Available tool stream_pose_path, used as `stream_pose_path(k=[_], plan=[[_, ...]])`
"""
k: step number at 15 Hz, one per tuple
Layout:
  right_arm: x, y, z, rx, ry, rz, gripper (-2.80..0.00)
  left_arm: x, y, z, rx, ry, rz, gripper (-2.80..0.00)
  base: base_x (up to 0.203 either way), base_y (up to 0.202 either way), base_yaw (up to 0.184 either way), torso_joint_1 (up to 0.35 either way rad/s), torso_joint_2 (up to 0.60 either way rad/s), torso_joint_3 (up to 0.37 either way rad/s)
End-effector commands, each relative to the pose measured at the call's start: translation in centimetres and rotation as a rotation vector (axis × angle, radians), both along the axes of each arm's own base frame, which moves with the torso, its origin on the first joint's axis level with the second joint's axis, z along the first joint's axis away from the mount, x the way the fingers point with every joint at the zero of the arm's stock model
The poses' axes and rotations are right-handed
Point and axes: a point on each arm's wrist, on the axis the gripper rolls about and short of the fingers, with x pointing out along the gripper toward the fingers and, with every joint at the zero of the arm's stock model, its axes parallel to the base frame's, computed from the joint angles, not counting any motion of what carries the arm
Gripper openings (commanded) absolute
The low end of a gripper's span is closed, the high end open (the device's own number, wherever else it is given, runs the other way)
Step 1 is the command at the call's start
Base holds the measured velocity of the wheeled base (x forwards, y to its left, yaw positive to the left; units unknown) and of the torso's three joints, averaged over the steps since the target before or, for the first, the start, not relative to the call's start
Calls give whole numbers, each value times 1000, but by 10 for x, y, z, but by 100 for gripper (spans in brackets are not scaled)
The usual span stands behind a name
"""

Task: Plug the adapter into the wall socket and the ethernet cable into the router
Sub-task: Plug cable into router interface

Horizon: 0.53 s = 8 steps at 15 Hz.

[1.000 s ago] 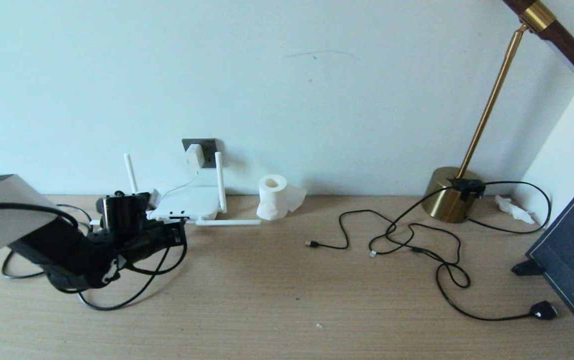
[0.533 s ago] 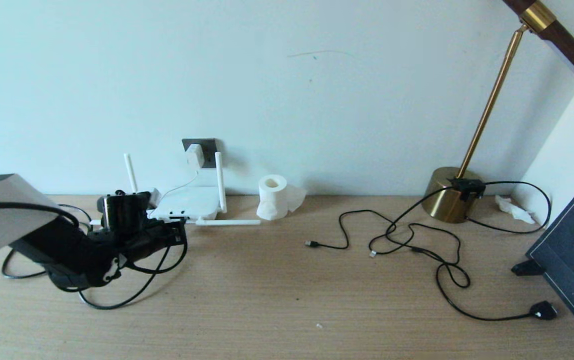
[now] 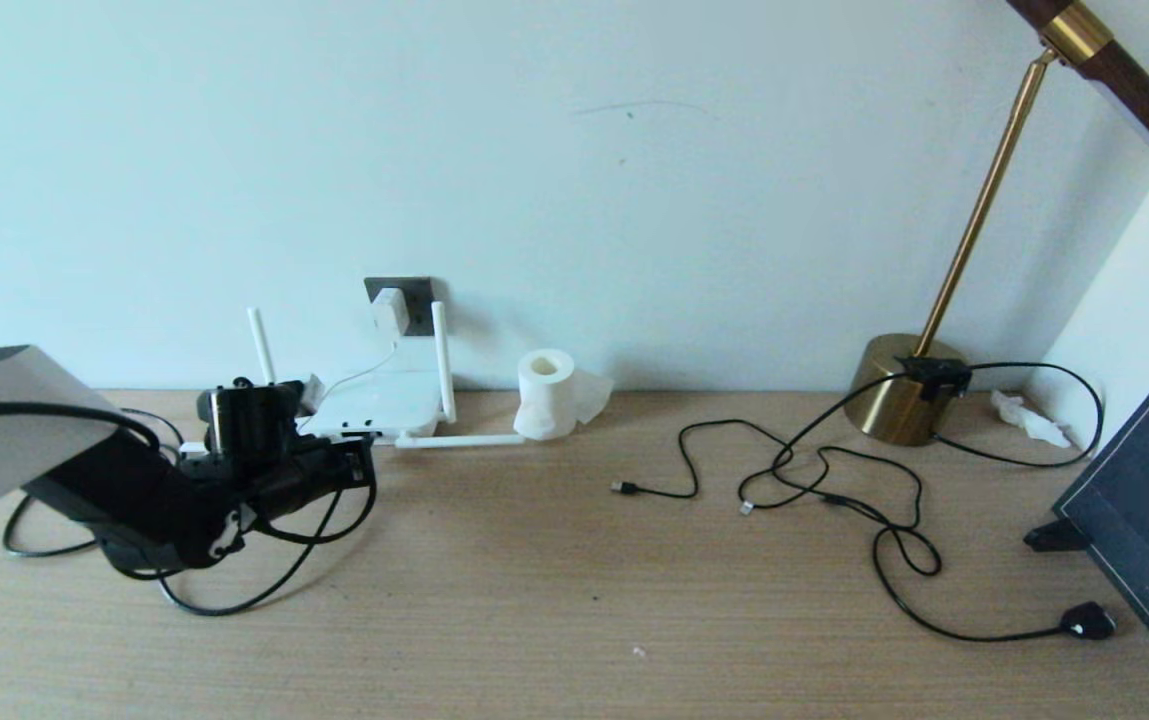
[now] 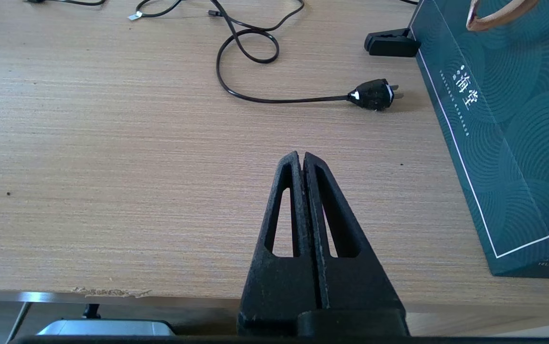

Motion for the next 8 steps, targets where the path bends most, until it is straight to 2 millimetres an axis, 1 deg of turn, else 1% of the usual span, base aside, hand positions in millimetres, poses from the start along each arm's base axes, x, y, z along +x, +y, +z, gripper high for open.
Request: stream_pose_path(k=[1,8], plan=[[0,0,0,-1,3,0,-280,1,0,0,-1,-6,0,-280,0,0,0,0,0,0],[0,0,0,-1,3,0,-280,3,-1,-3,-1,1,-2,-280,0,0,0,0,0,0]])
